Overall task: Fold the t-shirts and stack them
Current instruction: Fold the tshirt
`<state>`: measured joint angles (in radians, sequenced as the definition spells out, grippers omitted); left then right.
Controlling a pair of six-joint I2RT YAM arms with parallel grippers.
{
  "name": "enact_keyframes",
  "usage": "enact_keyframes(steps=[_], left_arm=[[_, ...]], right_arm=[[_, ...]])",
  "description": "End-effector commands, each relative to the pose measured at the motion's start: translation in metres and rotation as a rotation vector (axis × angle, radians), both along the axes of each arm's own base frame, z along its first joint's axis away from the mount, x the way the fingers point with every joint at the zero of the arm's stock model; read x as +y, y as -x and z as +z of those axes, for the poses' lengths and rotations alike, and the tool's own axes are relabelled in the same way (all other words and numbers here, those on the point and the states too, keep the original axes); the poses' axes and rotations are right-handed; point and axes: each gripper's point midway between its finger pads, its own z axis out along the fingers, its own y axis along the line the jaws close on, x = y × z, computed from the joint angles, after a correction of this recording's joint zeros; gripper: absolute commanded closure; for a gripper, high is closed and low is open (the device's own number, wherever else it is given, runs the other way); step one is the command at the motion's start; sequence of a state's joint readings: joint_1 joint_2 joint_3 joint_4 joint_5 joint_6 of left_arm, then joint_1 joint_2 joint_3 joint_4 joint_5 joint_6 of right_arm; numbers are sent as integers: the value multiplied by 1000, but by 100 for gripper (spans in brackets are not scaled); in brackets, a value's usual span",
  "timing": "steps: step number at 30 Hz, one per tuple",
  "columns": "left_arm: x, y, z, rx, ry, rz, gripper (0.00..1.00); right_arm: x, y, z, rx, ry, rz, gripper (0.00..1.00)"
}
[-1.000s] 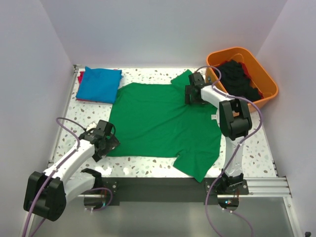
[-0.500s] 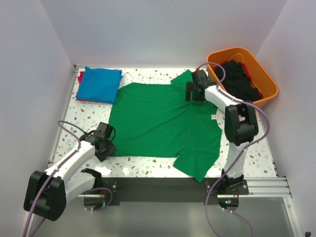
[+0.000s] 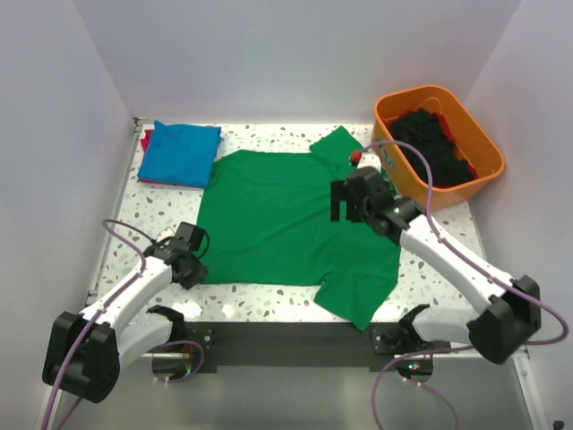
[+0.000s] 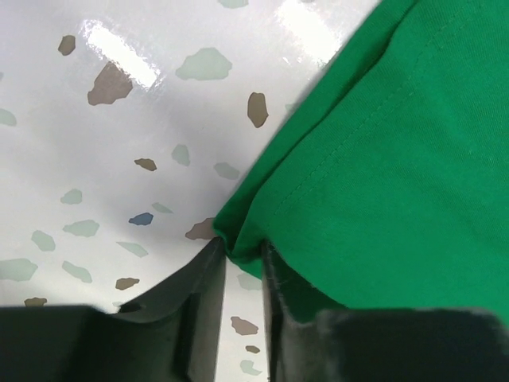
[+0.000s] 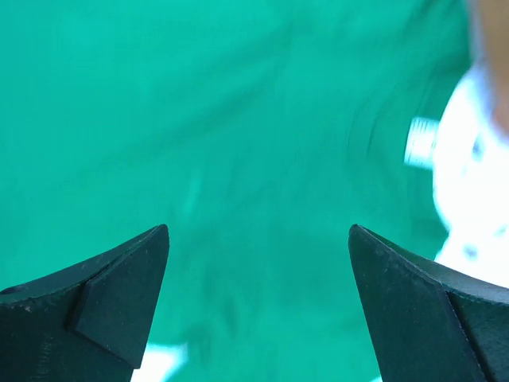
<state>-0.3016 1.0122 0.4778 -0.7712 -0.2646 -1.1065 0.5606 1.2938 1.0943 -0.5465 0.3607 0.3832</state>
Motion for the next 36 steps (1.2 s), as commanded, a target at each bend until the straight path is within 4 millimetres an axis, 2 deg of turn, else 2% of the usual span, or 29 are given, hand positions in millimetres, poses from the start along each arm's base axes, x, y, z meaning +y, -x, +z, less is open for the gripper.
enact_keyframes(steps=[1, 2, 3, 4, 5, 6, 10, 12, 13, 15, 19, 21, 22, 26, 29, 32, 33, 35, 36], left_arm=[[3, -8, 4, -51, -12, 1, 73], [3, -8, 4, -56, -10, -2, 75], [2, -8, 4, -56, -8, -6, 84], [1, -9, 6, -69, -1, -10, 88], [1, -9, 5, -70, 1, -11, 95], [1, -9, 6, -75, 2, -13, 100], [-1, -9, 8, -97, 15, -29, 100], [-3, -10, 9, -109, 27, -33, 100], [-4, -10, 10, -115, 33, -35, 100], [-4, -9, 9, -118, 36, -39, 100], [-5, -10, 10, -122, 40, -40, 100], [-5, -9, 9, -117, 39, -38, 100], [-5, -9, 9, -116, 42, -36, 100], [-5, -8, 9, -112, 46, -30, 100], [-5, -9, 9, -118, 48, -24, 100], [-6, -9, 8, -121, 53, -27, 100], [-7, -9, 9, -121, 54, -29, 100], [-6, -8, 10, -122, 54, -32, 100], [-6, -8, 10, -121, 54, -30, 100]], right_arm=[[-10, 63, -25, 119, 32, -8, 1], [-10, 76, -20, 115, 13, 7, 1], [-13, 88, -26, 137, 18, 13, 1], [-11, 108, -33, 181, 16, 26, 1], [-11, 119, -32, 192, -2, 39, 1], [-11, 131, -39, 226, 4, 50, 1], [-9, 199, -71, 414, 67, 113, 1], [-9, 222, -89, 486, 113, 139, 2], [-3, 235, -94, 502, 119, 167, 2], [-2, 247, -106, 540, 150, 191, 4], [-2, 253, -132, 579, 245, 221, 13], [7, 253, -139, 585, 230, 249, 25], [10, 254, -143, 597, 240, 264, 28], [12, 261, -154, 641, 234, 281, 33], [8, 272, -163, 697, 232, 275, 41], [3, 277, -172, 727, 240, 254, 54], [1, 276, -172, 722, 253, 241, 66], [-5, 274, -170, 714, 278, 215, 76], [-9, 274, -167, 711, 287, 201, 85]])
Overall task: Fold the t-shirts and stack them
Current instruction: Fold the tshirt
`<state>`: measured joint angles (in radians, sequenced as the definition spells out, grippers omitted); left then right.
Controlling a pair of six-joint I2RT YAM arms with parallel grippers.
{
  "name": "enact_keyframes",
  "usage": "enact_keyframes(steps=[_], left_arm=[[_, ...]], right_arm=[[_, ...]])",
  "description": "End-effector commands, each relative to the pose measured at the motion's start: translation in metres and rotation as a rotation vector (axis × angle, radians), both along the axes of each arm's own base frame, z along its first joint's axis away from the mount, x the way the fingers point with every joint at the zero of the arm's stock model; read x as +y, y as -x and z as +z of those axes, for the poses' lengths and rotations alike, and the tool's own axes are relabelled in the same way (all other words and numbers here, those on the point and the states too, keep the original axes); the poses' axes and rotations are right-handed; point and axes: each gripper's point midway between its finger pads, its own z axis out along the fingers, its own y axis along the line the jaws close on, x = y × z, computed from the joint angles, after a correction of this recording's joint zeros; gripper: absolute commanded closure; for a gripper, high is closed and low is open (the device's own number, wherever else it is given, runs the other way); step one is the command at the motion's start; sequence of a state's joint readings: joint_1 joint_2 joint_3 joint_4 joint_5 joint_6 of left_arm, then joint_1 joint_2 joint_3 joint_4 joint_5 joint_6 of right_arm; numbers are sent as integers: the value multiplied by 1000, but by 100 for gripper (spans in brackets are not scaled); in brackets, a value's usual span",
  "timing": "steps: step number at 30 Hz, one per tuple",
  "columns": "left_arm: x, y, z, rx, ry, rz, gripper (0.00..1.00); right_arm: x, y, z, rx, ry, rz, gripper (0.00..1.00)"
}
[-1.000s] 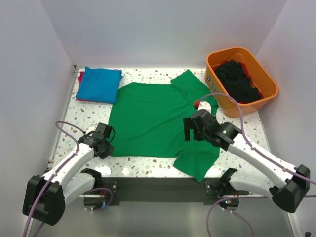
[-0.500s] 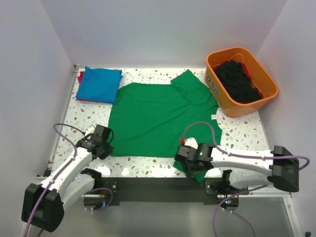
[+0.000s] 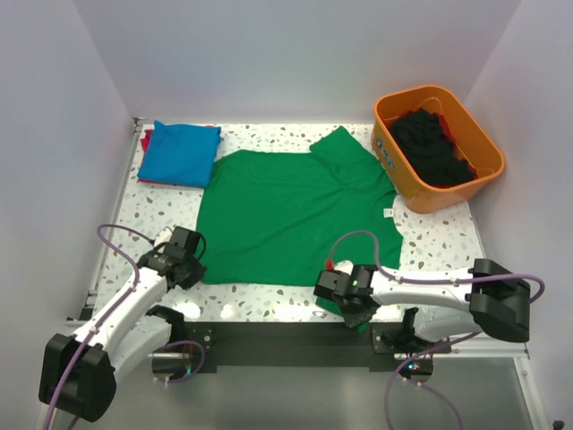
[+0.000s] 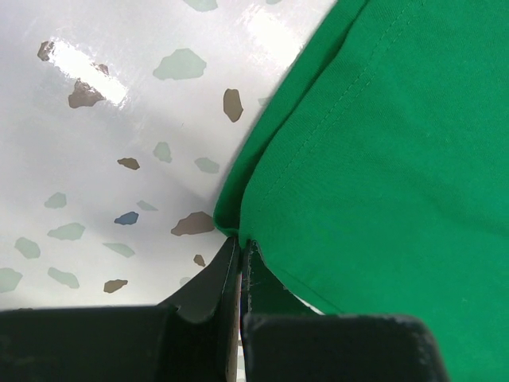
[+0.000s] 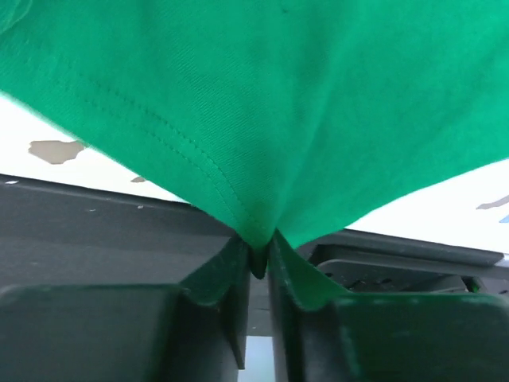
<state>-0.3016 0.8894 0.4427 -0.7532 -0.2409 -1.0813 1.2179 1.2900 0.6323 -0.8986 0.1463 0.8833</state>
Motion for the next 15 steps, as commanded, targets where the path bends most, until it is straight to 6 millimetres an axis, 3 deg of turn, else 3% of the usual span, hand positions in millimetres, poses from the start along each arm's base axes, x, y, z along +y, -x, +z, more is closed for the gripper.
enact_keyframes(steps=[1, 3, 8, 15], left_arm=[[-1, -5, 3, -38, 11, 0, 100], [-3, -7, 5, -45, 19, -1, 100], [-10, -21, 24, -102, 47, -25, 100], [-25, -53, 45, -163, 81, -63, 100]], right_arm=[[-8, -2, 3, -31, 34, -57, 90], [-9, -13, 11, -89, 43, -74, 100], [-24, -45, 42, -211, 81, -143, 100], [-25, -116, 92, -350, 21, -183, 100]])
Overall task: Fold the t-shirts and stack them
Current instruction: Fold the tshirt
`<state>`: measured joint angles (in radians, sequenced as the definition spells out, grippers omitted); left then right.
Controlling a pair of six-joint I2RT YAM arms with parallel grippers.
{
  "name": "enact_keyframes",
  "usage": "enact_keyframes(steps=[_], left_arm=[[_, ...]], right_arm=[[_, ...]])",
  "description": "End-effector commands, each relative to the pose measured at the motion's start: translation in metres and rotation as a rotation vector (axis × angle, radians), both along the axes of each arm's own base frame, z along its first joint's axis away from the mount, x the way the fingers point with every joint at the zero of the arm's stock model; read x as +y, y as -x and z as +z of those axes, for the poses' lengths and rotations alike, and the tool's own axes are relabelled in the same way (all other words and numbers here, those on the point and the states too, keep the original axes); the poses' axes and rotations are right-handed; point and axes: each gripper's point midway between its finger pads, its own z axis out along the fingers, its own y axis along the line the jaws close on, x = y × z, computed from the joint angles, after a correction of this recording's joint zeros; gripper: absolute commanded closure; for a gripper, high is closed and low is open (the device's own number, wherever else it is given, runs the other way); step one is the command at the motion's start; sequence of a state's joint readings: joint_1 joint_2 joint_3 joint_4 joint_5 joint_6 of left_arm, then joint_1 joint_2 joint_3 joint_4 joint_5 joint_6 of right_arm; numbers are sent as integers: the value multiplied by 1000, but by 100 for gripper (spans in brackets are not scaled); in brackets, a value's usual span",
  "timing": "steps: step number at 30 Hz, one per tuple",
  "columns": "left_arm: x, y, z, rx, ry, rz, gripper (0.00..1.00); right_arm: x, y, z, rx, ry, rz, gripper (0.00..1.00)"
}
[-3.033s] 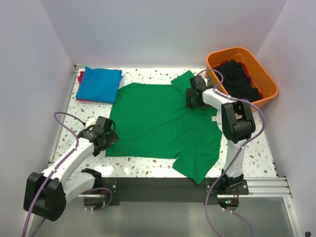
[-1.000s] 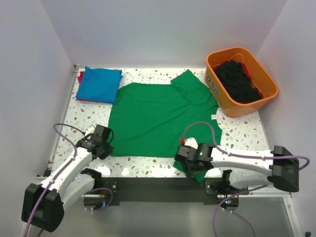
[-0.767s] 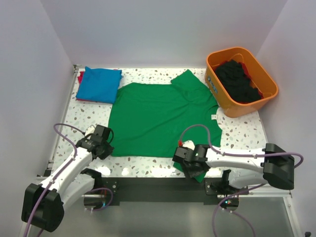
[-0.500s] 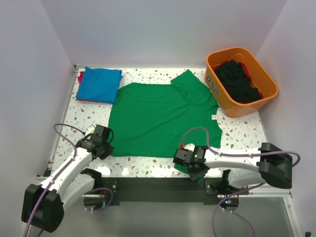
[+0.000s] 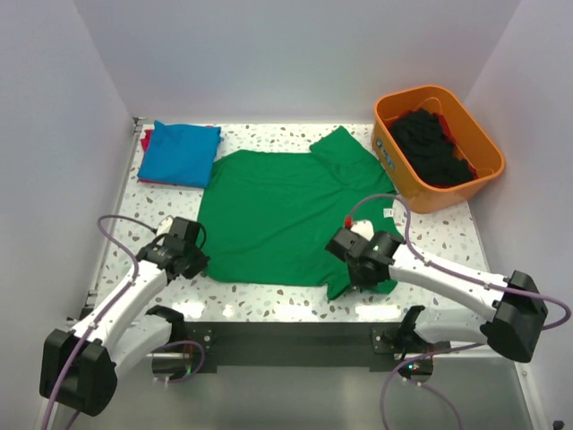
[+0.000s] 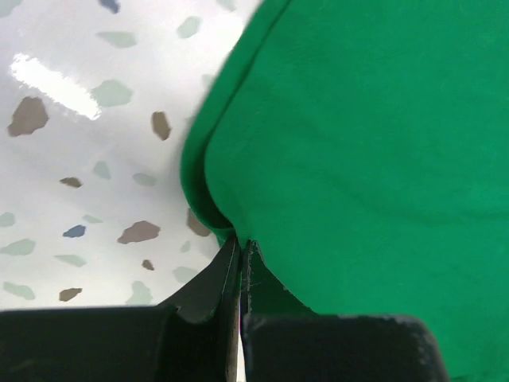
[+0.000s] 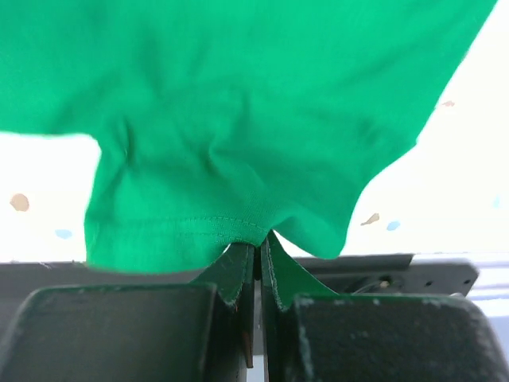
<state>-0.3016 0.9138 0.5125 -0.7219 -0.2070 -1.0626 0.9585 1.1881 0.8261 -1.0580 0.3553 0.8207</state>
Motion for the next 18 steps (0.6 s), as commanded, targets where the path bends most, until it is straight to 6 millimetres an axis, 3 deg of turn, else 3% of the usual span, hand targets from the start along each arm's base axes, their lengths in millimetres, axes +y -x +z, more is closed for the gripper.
enact_keyframes(steps=[1, 8, 11, 18], left_arm=[[-14, -38, 29, -106, 33, -32, 100], [-16, -77, 49, -151, 12, -20, 100], [-14, -91, 50, -153, 0, -5, 100], [-2, -128, 47, -153, -46, 62, 100]], right_arm=[[-8, -42, 31, -109, 48, 20, 100], [-2, -120, 64, -224, 38, -18, 100], [0, -150, 70, -250, 49, -24, 100], [-15, -215, 72, -299, 86, -104, 100]])
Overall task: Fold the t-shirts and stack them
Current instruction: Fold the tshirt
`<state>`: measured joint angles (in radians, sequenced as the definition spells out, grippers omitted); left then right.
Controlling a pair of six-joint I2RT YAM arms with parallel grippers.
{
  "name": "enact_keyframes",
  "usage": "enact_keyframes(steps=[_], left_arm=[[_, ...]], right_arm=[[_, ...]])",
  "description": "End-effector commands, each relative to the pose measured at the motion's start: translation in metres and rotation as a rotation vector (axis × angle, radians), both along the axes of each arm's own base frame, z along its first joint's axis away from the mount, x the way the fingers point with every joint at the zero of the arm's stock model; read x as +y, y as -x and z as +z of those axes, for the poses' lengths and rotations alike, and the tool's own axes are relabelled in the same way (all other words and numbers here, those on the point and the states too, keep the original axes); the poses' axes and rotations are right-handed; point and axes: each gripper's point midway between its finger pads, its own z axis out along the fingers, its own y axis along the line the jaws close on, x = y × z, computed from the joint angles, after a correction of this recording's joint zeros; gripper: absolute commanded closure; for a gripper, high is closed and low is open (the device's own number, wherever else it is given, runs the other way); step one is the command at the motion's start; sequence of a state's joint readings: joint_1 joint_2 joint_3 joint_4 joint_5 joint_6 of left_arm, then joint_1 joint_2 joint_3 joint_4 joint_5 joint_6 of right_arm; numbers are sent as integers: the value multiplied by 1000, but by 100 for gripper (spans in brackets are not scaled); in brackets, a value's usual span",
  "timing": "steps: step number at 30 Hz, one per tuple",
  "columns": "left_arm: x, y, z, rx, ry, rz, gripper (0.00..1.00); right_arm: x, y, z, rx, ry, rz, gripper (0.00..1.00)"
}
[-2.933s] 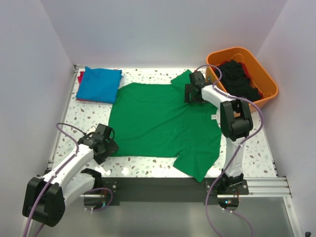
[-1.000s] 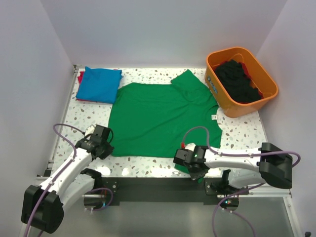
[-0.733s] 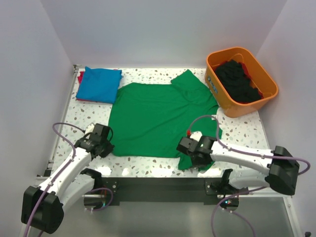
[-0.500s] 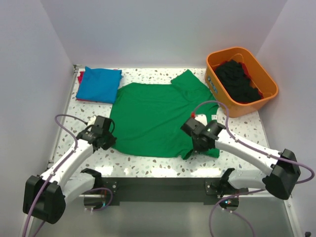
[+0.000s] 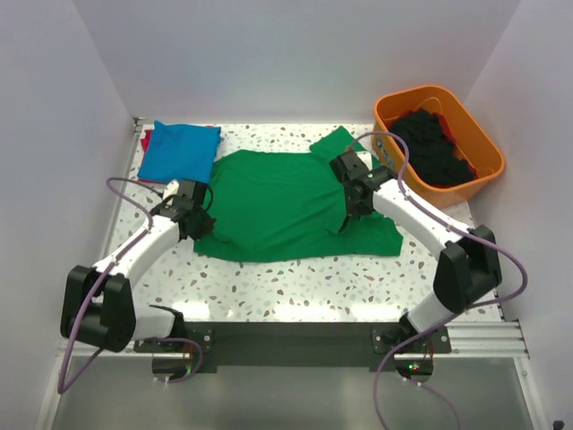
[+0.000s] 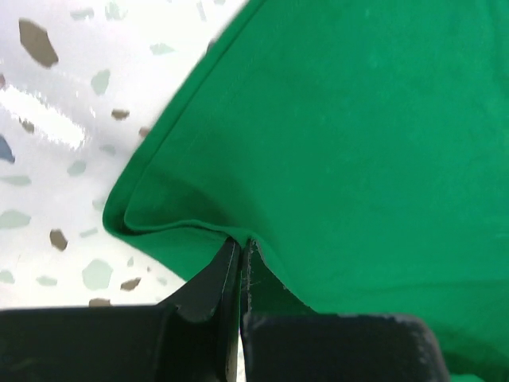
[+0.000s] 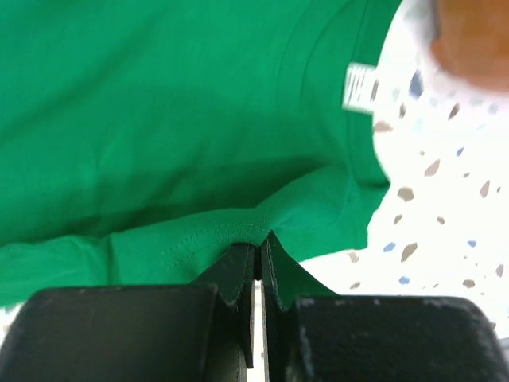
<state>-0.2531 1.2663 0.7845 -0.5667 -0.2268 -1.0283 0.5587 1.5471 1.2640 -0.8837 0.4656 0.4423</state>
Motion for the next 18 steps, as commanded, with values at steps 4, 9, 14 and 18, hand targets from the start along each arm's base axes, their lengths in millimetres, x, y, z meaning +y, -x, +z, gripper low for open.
enact_keyframes(steps=[4, 9, 14, 18], left_arm=[[17, -52, 15, -88, -44, 97, 100], [22, -73, 4, -70, -51, 136, 100], [27, -79, -5, -28, -65, 181, 100], [32, -77, -1, -25, -79, 202, 65]], right_arm=[[-6, -62, 7, -72, 38, -12, 100], [-10, -93, -4, -49, 66, -34, 100], [-10, -113, -13, -31, 93, -42, 96], [-15, -123, -19, -17, 148, -65, 80]])
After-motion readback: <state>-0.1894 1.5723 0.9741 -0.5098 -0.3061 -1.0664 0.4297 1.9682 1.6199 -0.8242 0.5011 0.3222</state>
